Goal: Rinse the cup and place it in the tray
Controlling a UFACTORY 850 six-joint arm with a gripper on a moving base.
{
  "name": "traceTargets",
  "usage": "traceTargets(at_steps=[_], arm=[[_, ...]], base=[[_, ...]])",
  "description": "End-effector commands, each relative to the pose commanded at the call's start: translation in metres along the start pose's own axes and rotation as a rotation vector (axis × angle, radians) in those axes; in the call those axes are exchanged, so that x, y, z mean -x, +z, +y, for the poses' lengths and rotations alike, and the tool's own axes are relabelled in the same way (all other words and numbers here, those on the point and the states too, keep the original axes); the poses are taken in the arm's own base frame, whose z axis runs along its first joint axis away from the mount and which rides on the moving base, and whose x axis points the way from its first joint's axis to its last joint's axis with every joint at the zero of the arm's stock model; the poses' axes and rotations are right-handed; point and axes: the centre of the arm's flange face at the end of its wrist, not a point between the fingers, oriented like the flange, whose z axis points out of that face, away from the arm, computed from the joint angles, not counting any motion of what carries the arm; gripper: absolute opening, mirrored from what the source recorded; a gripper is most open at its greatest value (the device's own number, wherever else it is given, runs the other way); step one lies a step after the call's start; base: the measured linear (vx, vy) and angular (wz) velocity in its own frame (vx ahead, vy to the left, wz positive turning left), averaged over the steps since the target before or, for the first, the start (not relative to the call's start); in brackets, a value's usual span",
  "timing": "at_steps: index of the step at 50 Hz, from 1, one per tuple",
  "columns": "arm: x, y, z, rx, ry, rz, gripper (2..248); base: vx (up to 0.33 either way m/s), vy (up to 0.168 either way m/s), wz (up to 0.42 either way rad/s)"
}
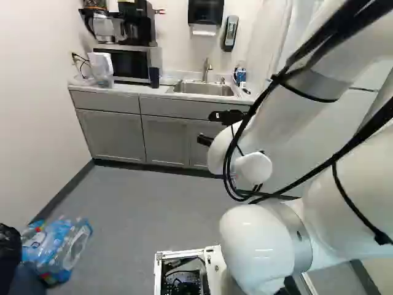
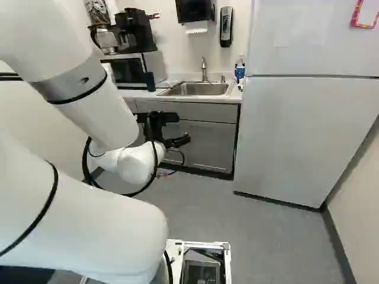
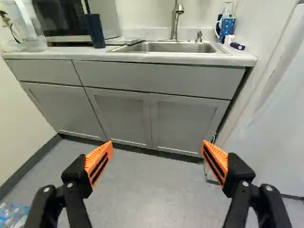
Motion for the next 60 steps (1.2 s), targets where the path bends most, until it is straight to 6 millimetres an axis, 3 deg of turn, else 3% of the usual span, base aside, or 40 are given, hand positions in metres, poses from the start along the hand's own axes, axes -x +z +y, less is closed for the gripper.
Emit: traceTargets(at_steps=[1,60], arm=[[-0.009,0.007,0.001,0.005,0.002,0.011,247],[-0.105,0.088,0.015,0.036,0.010,0.142,247]], base=[[0.000,0.000,0.000],[0.000,0.000,0.000]])
